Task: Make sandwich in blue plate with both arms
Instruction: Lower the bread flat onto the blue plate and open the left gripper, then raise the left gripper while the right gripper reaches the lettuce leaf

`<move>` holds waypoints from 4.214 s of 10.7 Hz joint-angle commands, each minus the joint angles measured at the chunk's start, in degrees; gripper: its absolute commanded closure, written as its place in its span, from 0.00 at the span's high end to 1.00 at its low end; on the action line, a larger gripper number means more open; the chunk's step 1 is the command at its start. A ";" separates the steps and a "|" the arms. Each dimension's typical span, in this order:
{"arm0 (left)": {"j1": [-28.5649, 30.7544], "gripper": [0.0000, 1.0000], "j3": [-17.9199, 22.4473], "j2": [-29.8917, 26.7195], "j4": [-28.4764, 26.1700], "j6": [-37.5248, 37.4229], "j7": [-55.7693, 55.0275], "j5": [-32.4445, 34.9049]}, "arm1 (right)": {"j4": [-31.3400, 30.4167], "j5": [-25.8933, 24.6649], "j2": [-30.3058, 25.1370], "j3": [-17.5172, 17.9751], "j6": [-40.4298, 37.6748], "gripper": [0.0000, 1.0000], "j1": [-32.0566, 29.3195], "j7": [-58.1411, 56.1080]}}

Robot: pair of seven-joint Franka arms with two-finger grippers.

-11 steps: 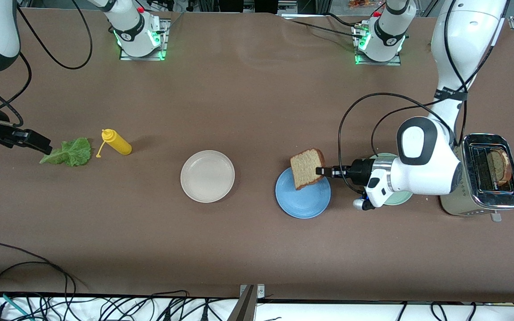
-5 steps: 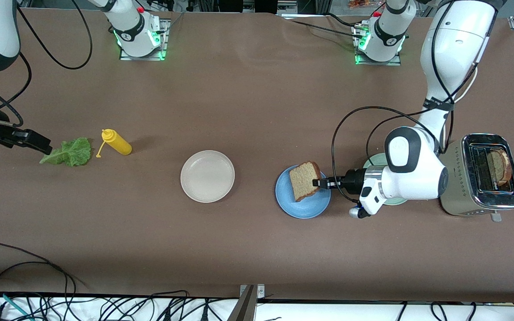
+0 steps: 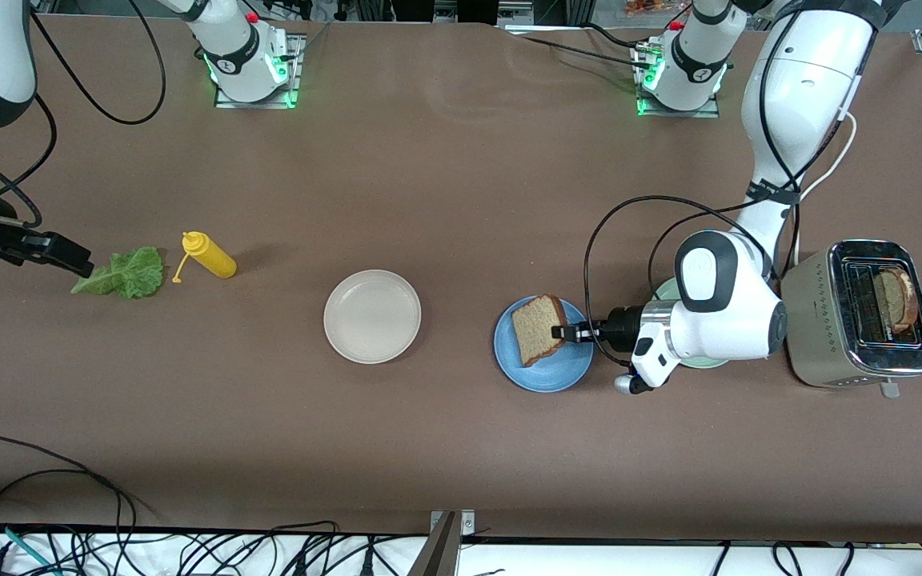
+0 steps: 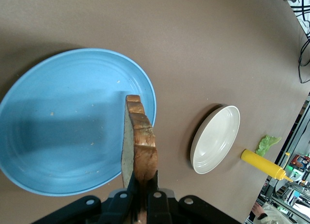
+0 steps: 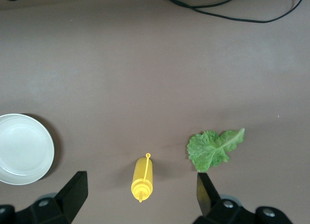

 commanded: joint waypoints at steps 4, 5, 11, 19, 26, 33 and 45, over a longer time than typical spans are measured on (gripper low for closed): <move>-1.46 0.00 0.27 2.73 2.67 2.37 0.96 -2.06 | -0.22 0.82 -0.89 0.18 -0.34 1.00 -0.09 -0.15; -1.46 0.00 0.27 2.82 2.67 2.29 0.96 -2.06 | -0.22 0.82 -0.89 0.18 -0.34 1.00 -0.18 -0.15; -1.11 0.00 0.44 3.78 2.75 2.46 4.21 -2.06 | -0.22 0.82 -0.89 0.27 0.01 1.00 -0.18 -0.15; -0.50 0.83 1.41 5.28 2.05 5.71 15.53 -2.15 | -0.22 0.82 -0.89 0.35 0.10 1.00 -0.18 -0.15; 0.47 1.00 3.43 5.02 1.44 5.63 20.47 -4.26 | -0.22 0.91 -0.71 0.53 0.10 1.00 -0.09 -0.06; 5.65 1.00 3.61 -5.78 -4.98 1.43 20.91 5.30 | -0.75 1.26 0.34 0.88 -0.77 1.00 0.61 -1.12; 11.90 1.00 4.84 -45.06 -19.83 -14.46 12.70 41.76 | -9.17 0.73 16.32 -0.70 3.68 1.00 -12.73 -13.31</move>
